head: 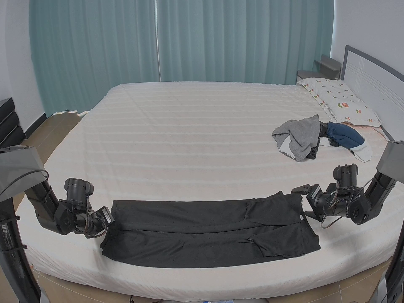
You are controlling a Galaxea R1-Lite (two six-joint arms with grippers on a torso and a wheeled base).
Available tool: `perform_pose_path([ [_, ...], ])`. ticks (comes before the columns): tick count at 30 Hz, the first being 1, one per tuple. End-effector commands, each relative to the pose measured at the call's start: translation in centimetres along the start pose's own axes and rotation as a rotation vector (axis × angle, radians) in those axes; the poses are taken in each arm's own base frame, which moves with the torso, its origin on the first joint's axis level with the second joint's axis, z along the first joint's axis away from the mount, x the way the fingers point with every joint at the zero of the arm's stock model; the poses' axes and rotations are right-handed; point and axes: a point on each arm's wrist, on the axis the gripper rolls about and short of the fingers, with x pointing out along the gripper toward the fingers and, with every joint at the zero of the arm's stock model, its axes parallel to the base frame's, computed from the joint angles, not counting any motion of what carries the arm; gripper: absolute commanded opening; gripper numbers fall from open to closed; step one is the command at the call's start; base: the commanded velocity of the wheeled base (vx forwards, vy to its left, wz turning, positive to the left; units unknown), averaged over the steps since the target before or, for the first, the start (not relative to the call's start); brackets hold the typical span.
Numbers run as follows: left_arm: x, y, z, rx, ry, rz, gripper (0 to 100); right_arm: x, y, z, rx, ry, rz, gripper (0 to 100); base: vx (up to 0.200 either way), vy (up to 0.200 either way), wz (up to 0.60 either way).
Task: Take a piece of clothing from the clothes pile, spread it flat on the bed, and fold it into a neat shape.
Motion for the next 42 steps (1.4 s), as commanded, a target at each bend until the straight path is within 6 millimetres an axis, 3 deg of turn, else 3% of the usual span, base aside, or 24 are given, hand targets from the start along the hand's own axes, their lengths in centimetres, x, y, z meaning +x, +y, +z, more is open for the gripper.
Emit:
perform_pose_path([
  [1, -0.7, 0.0, 0.2, 0.001, -0.026, 0.006, 0, -0.2, 0.6, -0.4, -0.012, 0.012, 0.008, 100, 0.0, 0.0, 0.0],
  [17, -0.3, -0.3, 0.5, -0.008, -0.041, 0.002, 0, 1.2, 0.3, -1.8, -0.005, 0.105, -0.077, 100, 0.0, 0.0, 0.0],
  [34, -0.2, -0.3, 0.7, -0.011, -0.045, 0.0, 0, 3.4, -0.4, -1.0, -0.002, 0.071, -0.109, 100, 0.0, 0.0, 0.0],
  [35, -0.2, -0.3, 0.7, -0.011, -0.045, 0.0, 0, 3.7, -0.5, -1.0, -0.005, 0.065, -0.116, 0, 0.0, 0.0, 0.0],
  [42, -0.2, -0.4, 1.0, -0.015, -0.051, -0.004, 0, 3.6, -0.5, -1.3, -0.016, 0.058, -0.135, 0, 0.0, 0.0, 0.0],
])
